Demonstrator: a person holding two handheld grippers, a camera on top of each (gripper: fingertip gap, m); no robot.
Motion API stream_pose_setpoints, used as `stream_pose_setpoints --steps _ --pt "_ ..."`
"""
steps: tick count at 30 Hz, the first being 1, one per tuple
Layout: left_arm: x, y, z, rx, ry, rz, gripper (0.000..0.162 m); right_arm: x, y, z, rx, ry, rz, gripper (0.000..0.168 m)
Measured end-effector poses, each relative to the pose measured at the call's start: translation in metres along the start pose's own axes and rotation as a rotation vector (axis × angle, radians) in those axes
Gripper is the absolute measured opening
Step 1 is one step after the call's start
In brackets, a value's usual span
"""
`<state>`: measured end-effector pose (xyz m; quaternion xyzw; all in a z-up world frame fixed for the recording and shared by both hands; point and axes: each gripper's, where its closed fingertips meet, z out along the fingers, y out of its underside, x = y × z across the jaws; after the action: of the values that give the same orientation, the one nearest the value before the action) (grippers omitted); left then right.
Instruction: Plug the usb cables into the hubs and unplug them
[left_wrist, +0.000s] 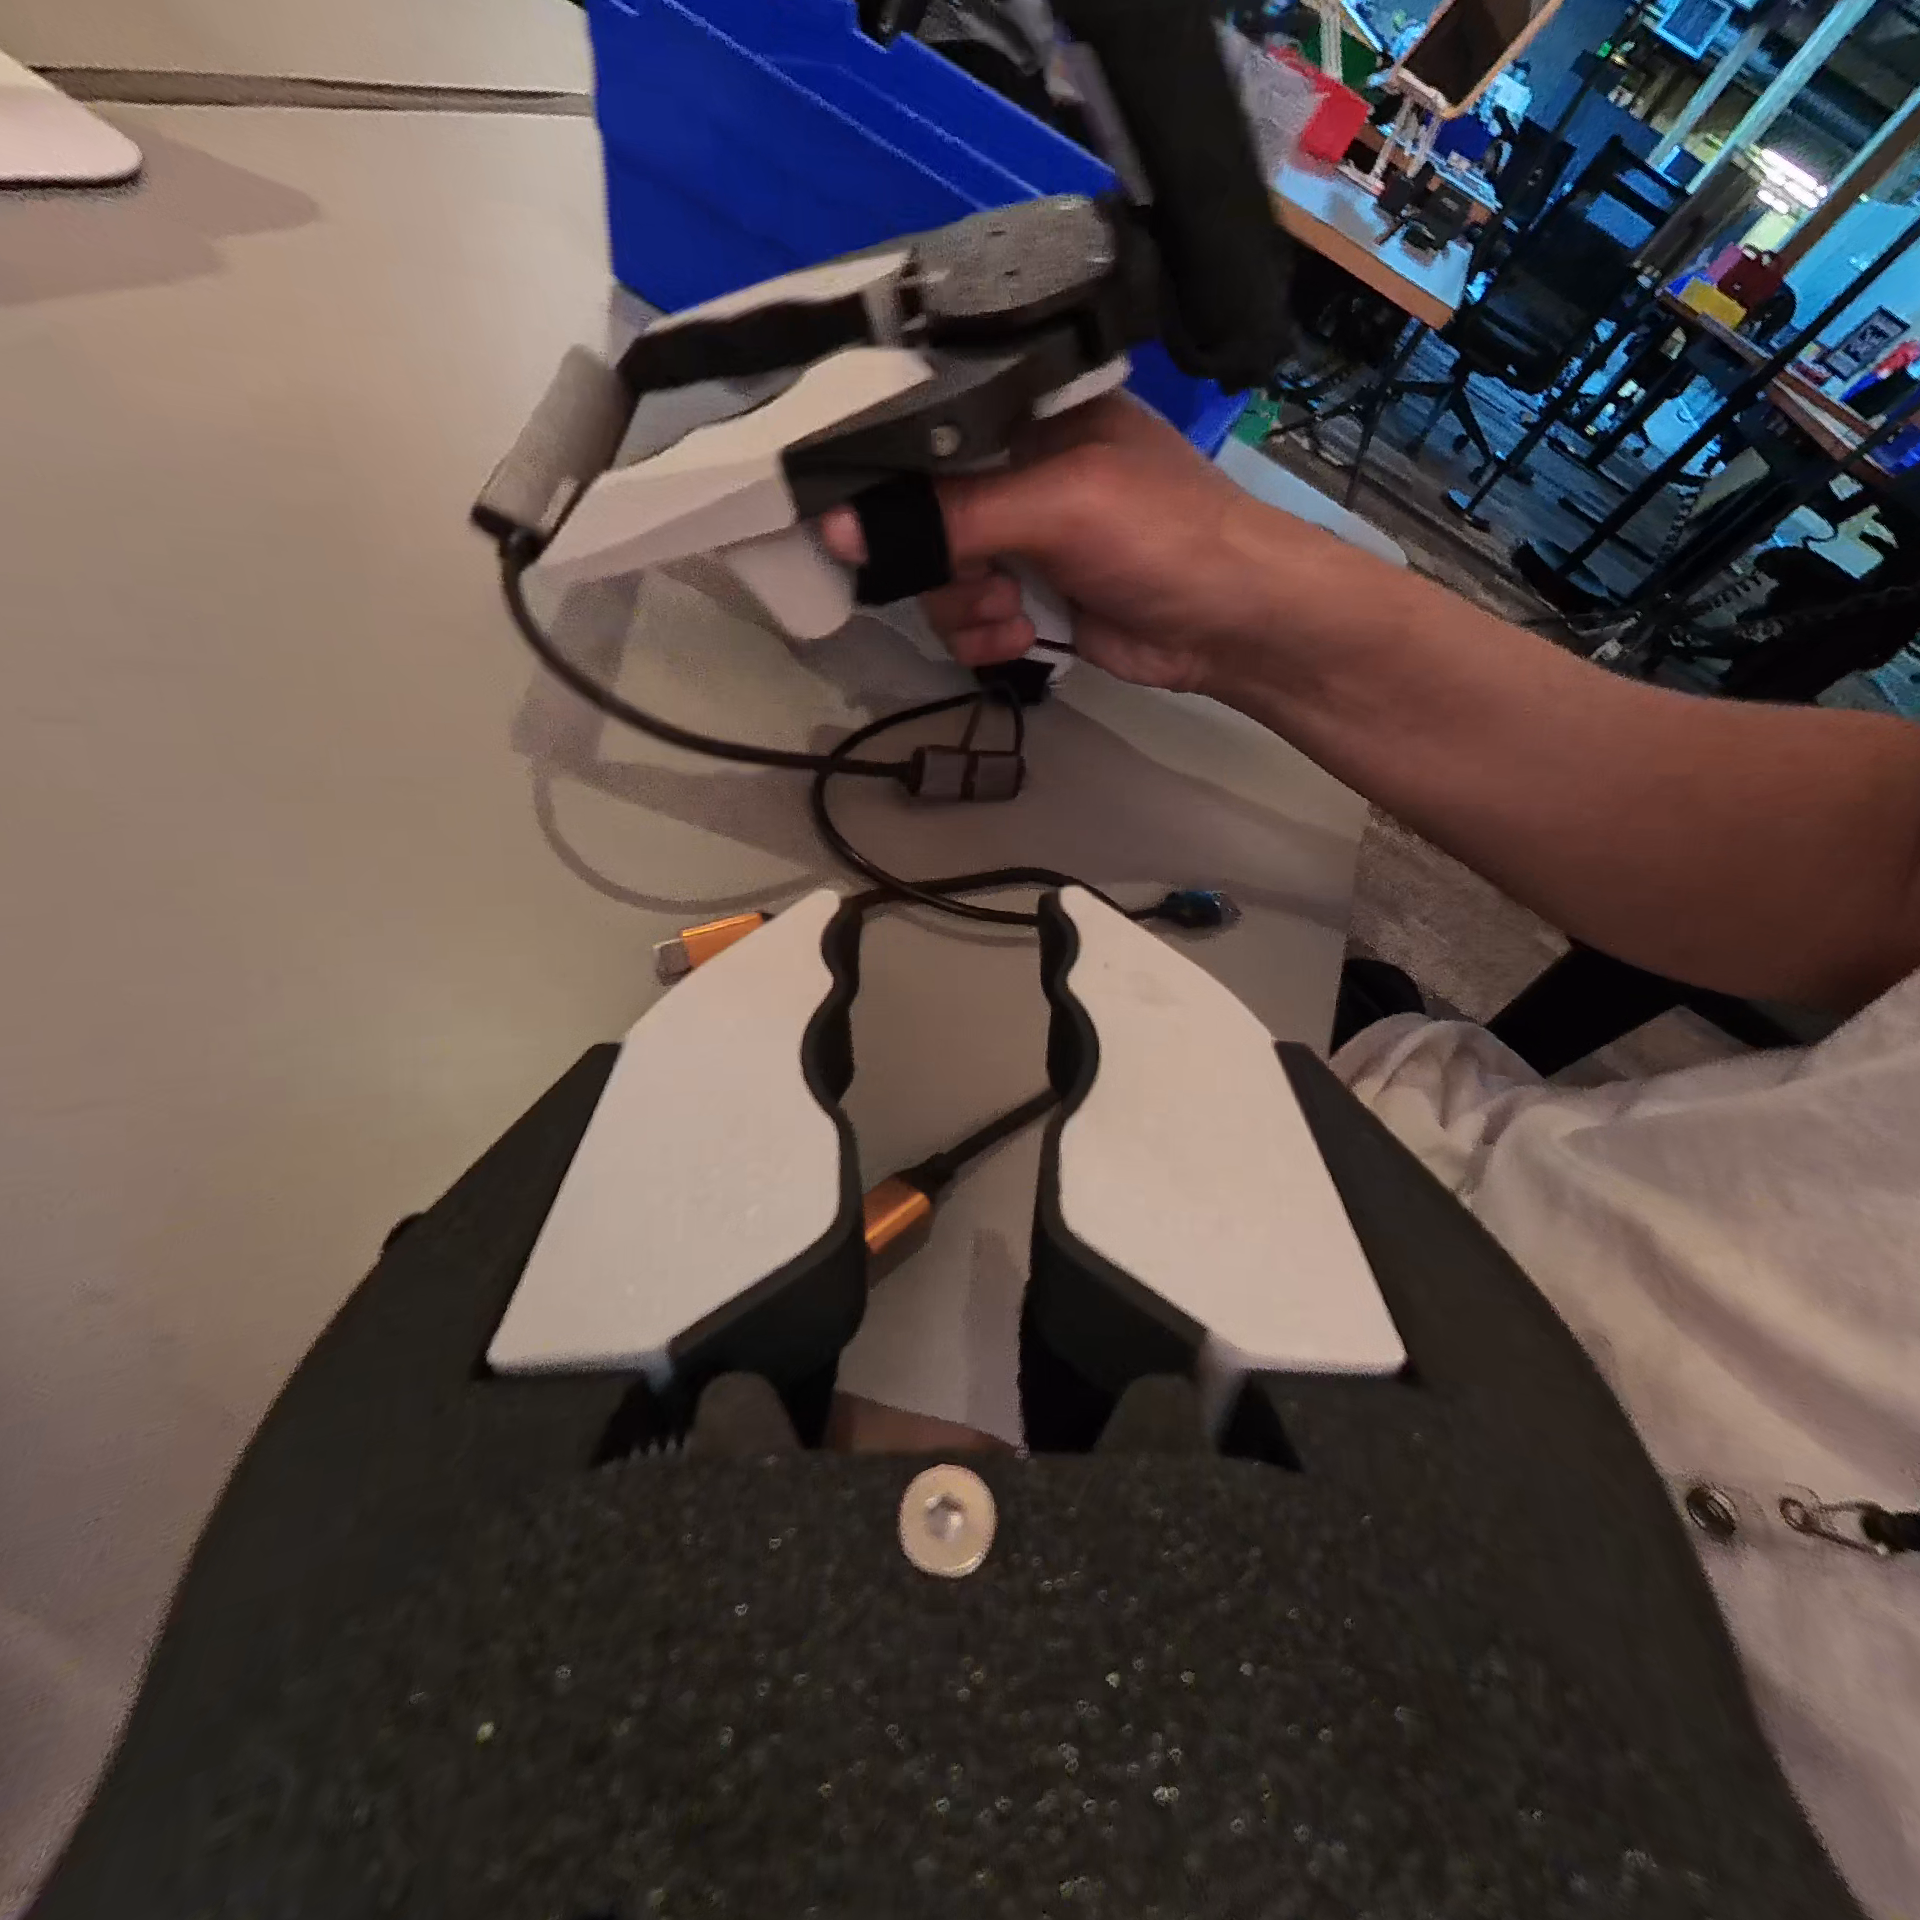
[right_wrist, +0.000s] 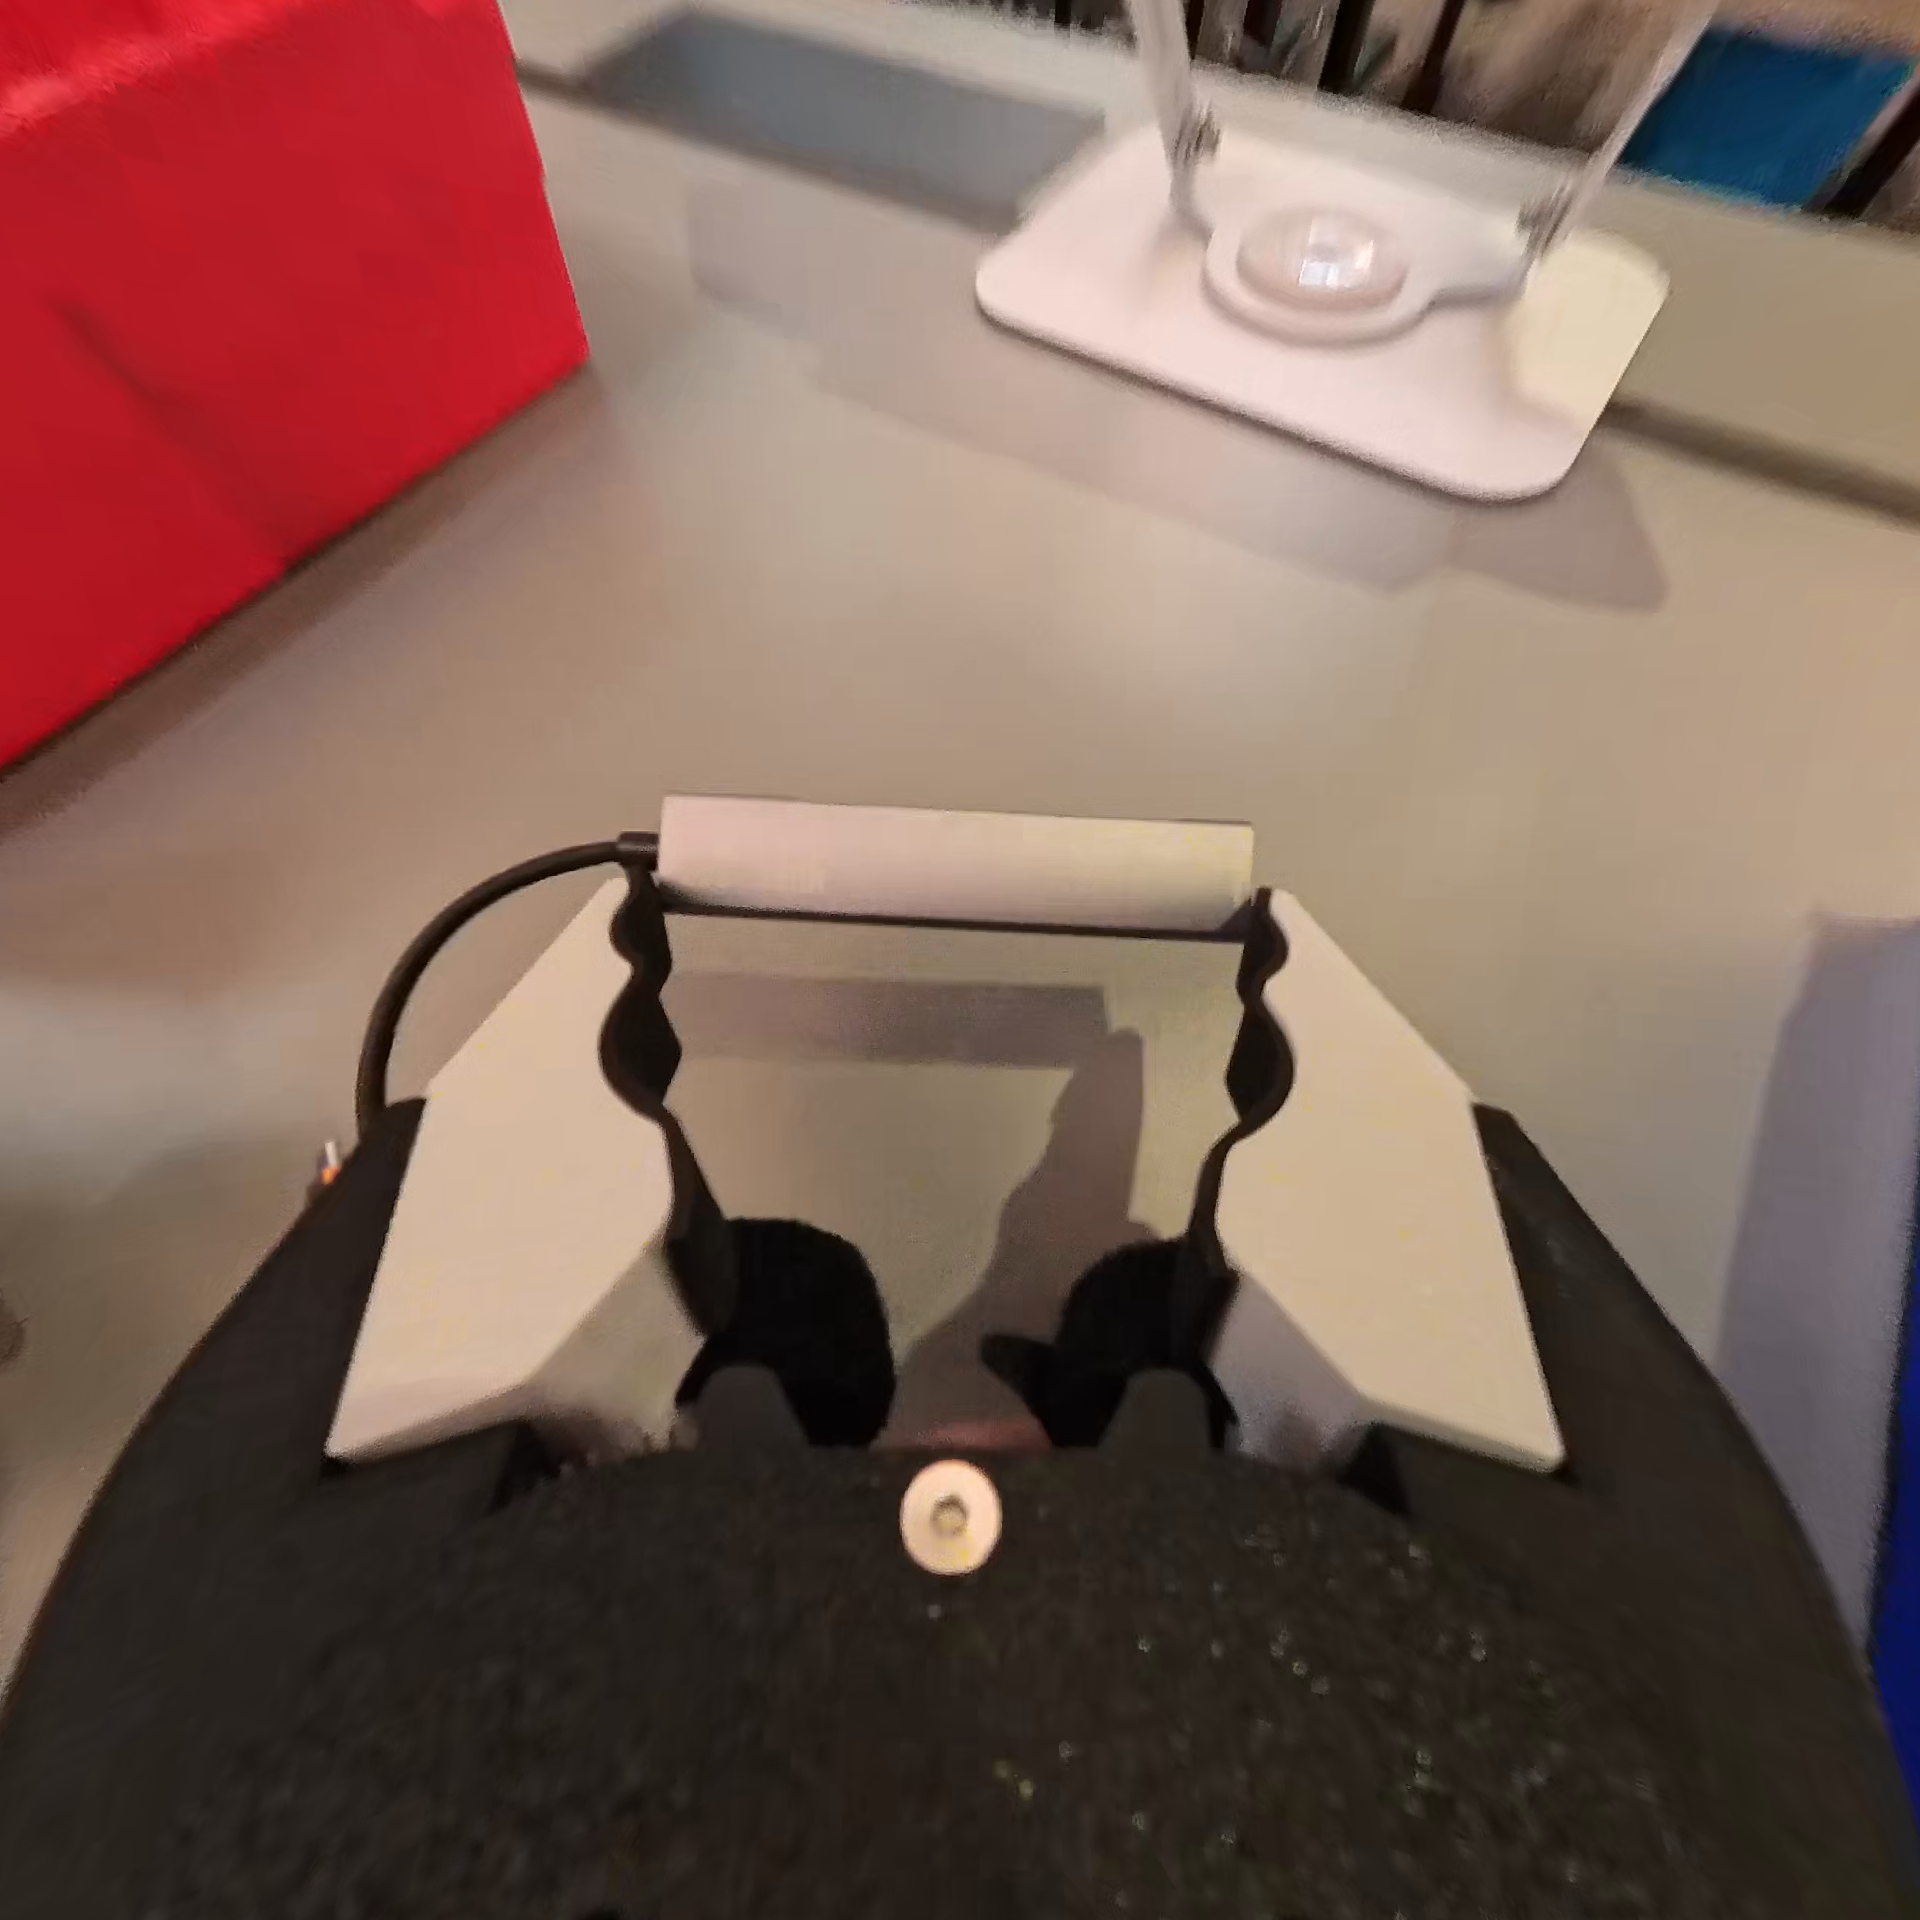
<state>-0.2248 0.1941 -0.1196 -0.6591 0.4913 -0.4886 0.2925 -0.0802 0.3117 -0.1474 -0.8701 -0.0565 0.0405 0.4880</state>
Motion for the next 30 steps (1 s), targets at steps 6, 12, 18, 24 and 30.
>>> stream_pose_setpoints --steps 6,12,18,24,30 --pt "-0.027 -0.043 -0.003 0.093 -0.089 -0.066 0.043 -0.02 -0.054 -0.041 0.331 0.012 -0.275 0.108" --pt "-0.046 -0.1 0.007 0.171 -0.073 -0.102 0.055 -0.045 -0.081 -0.077 0.548 -0.019 -0.379 0.108" --pt "-0.016 -0.102 0.041 0.03 0.145 -0.062 0.042 -0.077 -0.076 -0.088 0.577 -0.032 -0.56 0.108" --pt "-0.02 -0.089 0.046 -0.086 0.037 0.099 0.01 -0.074 -0.062 -0.09 0.533 -0.024 -0.624 0.091" --pt "-0.029 -0.061 0.034 -0.31 -0.1 0.498 0.009 -0.08 -0.051 -0.116 0.443 -0.281 -0.605 0.067"
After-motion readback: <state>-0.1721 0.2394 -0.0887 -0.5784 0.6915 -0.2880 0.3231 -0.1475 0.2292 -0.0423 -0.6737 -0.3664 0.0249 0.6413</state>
